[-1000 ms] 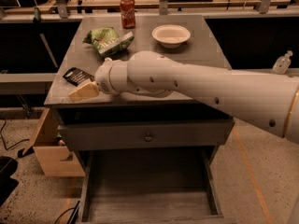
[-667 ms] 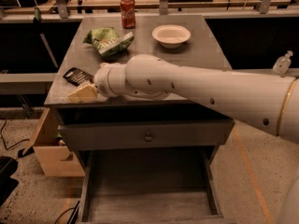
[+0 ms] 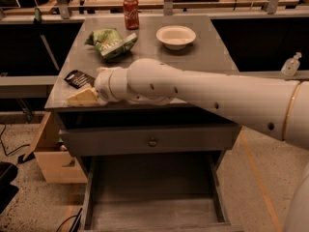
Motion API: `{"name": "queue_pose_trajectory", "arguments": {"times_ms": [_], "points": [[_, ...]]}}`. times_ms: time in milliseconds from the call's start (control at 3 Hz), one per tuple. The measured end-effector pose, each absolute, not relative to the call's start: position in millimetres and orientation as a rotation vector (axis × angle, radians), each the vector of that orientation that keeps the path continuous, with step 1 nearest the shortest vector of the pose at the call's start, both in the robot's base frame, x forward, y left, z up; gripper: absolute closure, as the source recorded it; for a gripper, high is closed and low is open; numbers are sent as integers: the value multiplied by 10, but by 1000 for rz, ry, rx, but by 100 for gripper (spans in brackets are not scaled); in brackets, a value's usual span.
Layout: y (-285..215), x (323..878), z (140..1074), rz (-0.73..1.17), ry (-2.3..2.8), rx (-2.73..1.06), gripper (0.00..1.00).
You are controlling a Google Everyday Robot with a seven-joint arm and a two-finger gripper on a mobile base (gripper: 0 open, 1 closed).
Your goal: Place rxbar chocolate into middle drawer
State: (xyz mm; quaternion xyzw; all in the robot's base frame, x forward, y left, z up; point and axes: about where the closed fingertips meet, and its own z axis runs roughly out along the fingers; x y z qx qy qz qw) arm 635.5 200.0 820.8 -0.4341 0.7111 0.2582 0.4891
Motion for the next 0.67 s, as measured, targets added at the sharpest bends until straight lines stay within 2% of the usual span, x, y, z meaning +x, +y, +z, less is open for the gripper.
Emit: {"name": "queue_pose_trajectory", "arguments": {"times_ms": [667], "points": [[2001,6355,8269,628,1728,-1055,100]]}}
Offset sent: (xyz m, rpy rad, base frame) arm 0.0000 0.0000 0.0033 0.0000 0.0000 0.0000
